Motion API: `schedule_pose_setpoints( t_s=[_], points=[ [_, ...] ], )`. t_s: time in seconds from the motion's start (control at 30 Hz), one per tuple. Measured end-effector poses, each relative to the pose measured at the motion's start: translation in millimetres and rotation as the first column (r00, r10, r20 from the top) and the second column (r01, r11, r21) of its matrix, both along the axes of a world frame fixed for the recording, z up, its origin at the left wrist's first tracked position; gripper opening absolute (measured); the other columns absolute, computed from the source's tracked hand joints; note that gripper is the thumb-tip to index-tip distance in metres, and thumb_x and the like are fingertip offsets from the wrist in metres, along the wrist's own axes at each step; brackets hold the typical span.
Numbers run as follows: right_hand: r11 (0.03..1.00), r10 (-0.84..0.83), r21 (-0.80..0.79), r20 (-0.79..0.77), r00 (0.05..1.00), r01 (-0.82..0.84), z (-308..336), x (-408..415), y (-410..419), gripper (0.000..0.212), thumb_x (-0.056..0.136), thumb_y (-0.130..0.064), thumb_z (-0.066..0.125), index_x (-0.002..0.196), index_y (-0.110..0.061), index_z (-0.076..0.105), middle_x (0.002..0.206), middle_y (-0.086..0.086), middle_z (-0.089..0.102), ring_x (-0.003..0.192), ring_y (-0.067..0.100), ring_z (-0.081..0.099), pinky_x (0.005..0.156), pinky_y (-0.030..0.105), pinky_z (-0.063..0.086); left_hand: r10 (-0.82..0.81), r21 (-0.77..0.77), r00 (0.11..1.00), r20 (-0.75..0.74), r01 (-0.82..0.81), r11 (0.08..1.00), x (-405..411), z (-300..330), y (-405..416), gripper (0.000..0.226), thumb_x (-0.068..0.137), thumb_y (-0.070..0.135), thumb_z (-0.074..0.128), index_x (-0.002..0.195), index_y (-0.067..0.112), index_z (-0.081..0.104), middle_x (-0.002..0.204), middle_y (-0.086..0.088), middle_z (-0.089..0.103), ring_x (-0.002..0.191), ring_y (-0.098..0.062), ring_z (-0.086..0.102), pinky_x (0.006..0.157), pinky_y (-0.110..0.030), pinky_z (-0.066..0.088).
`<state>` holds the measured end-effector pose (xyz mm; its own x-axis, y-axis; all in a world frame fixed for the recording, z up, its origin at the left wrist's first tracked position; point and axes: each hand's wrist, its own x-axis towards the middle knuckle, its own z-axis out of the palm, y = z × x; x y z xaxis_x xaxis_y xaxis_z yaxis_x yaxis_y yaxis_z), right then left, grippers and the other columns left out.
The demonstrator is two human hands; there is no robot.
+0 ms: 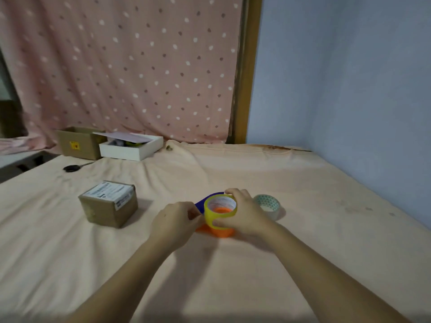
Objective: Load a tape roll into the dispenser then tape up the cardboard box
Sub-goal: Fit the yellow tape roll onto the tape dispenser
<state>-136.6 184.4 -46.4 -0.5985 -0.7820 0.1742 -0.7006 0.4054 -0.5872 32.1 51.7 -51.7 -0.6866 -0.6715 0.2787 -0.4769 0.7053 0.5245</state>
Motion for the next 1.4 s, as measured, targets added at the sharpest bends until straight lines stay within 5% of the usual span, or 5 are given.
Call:
schedule_pose_setpoints(
  t_s=[0.3, 0.6, 0.83, 0.97, 1.4],
  points=[
    [0.936, 0.223, 0.322, -0.225, 0.949, -0.143, -1, 8, -2, 0.109, 0.058, -0.063, 0.076, 0.153, -0.043, 0.027, 0.157, -0.006, 0.025, 0.141, 0.021, 0.033, 0.112, 0.043, 0.04, 0.072, -0.038, 0.996, 0.043, -0.07, 0.997, -3, -40, 8, 0.024, 0.084, 0.048, 0.053, 0.092, 0.034, 0.071, 0.085, 0.008, 0.072, 0.08, -0.018, 0.067, 0.06, -0.029, 0.044],
    [0.879, 0.451, 0.306, -0.278, 0.848, -0.367, 3, 16, -44, 0.008, 0.088, -0.033, 0.073, 0.092, -0.029, 0.078, 0.118, -0.008, 0.061, 0.113, 0.017, 0.049, 0.102, 0.044, 0.04, -0.043, 0.077, 0.997, -0.064, 0.048, 0.996, 19, -34, -14, 0.012, 0.078, 0.044, 0.068, 0.084, 0.035, 0.072, 0.08, 0.017, 0.072, 0.069, -0.004, 0.065, 0.063, -0.027, 0.052],
    [0.919, 0.359, 0.275, -0.283, 0.889, -0.284, -8, 20, -54, 0.015, 0.088, -0.044, 0.067, 0.079, -0.033, 0.071, 0.102, -0.011, 0.061, 0.103, 0.015, 0.04, 0.093, 0.041, 0.043, -0.068, 0.396, 0.969, -0.236, 0.16, 0.904, 11, -45, -43, 0.054, 0.085, 0.032, 0.06, 0.137, 0.04, 0.046, 0.129, 0.013, 0.058, 0.122, -0.015, 0.058, 0.104, -0.041, 0.048],
    [0.939, 0.286, 0.267, -0.261, 0.922, -0.216, -10, 18, -63, 0.034, 0.08, -0.056, 0.065, 0.055, -0.036, 0.053, 0.09, -0.008, 0.057, 0.099, 0.022, 0.044, 0.082, 0.039, 0.042, -0.153, 0.361, 0.972, -0.178, 0.209, 0.909, 5, -53, -52, 0.049, 0.083, 0.038, 0.054, 0.122, 0.066, 0.047, 0.117, 0.014, 0.069, 0.109, -0.009, 0.068, 0.106, -0.044, 0.047],
    [0.944, 0.267, 0.267, -0.273, 0.924, -0.194, -10, 14, -74, 0.011, 0.085, -0.037, 0.063, 0.076, -0.031, 0.067, 0.09, -0.004, 0.066, 0.105, 0.021, 0.038, 0.09, 0.041, 0.035, -0.133, 0.321, 0.969, -0.206, 0.195, 0.927, 4, -61, -49, 0.048, 0.094, 0.019, 0.052, 0.129, 0.051, 0.046, 0.11, 0.013, 0.069, 0.108, -0.02, 0.064, 0.103, -0.041, 0.046]
  ],
)
